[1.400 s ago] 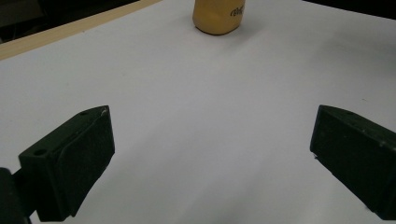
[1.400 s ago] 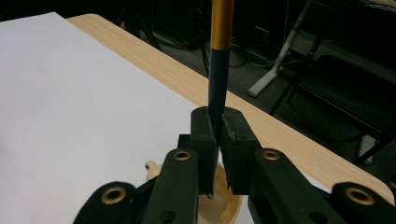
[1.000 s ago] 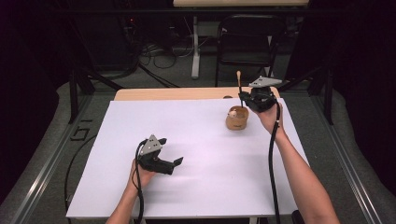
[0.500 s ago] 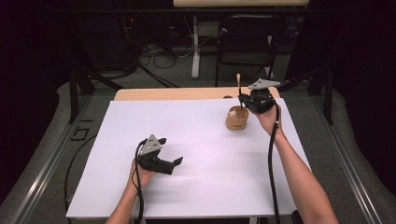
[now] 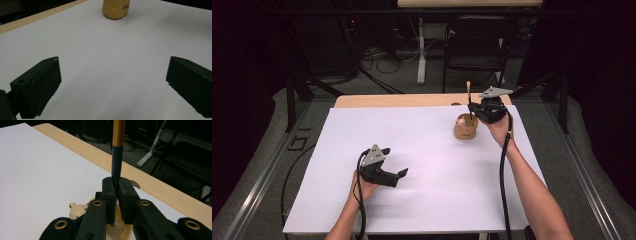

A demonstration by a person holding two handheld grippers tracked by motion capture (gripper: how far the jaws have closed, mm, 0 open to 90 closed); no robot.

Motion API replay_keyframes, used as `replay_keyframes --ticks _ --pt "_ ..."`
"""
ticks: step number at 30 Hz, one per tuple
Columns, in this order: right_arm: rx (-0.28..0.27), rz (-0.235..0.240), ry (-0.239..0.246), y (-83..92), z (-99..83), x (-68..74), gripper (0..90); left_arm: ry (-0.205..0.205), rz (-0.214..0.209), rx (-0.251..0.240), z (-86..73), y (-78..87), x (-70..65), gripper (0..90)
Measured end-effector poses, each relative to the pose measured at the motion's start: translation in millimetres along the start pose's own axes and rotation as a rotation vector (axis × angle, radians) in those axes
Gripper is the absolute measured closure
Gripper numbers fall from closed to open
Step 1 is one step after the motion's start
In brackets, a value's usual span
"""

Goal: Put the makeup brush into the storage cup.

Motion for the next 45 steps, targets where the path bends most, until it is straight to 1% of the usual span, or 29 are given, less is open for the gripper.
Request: replay_keyframes --ticks 2,8,12,15,17,22,23,26,33,36,42,45 --pt "-0.002 0.002 -0.006 -0.2 -0.3 0.0 84.4 -0.005 0.001 -0.001 0.3 -0.2 -0.1 0.0" --pt "0.002 0.005 0.001 -0.1 -2.4 -1.0 84.4 -0.003 0.000 -0.003 0.6 -0.3 -0.8 0.0" --pt "0.015 0.007 0.006 -1.7 -7.3 -0.9 84.4 -0.002 -0.002 -0.002 0.4 -0.8 -1.2 0.0" --pt "0.021 0.010 -0.002 -3.4 -11.5 -0.1 84.4 -0.003 -0.002 -0.004 0.8 -0.6 -1.6 0.0" --pt "0.023 0.013 0.002 -4.6 -13.7 -0.1 84.4 -0.003 -0.001 0.000 0.4 -0.6 -1.6 0.0" --pt "0.027 0.021 -0.003 -7.9 -18.3 2.3 84.4 -0.004 -0.005 -0.001 0.2 -1.0 -1.5 0.0" --pt "0.020 0.017 -0.004 -8.4 -18.6 2.3 84.4 -0.006 -0.002 0.004 -0.3 -1.1 -1.0 0.0" --pt "0.017 0.016 -0.006 -9.9 -20.6 3.5 84.4 -0.004 -0.002 -0.002 0.3 -0.8 -2.1 0.0" --pt "0.028 0.014 0.001 -12.4 -23.5 4.9 84.4 -0.006 -0.006 0.000 0.1 -1.4 -2.6 0.0" --pt "0.031 0.014 -0.015 -13.0 -25.4 3.7 84.3 -0.004 -0.007 0.001 -0.4 -2.3 -2.1 0.0" --pt "0.038 0.015 -0.003 -15.3 -27.4 5.5 84.2 -0.012 -0.006 0.008 -0.7 -2.2 -3.7 0.0" --pt "0.043 0.019 -0.010 -16.9 -29.4 5.1 84.1 -0.004 -0.004 0.002 -0.5 -2.3 -2.8 0.0"
Point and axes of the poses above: each handheld gripper's, and its own axes: y roughly backward along the jaws, z roughly out of its top, x roughly to its left, the point moved 9 cm from there along -y, roughly forward along the jaws, and after that the axes turned 4 degrees about z, right-handed, at the moved point
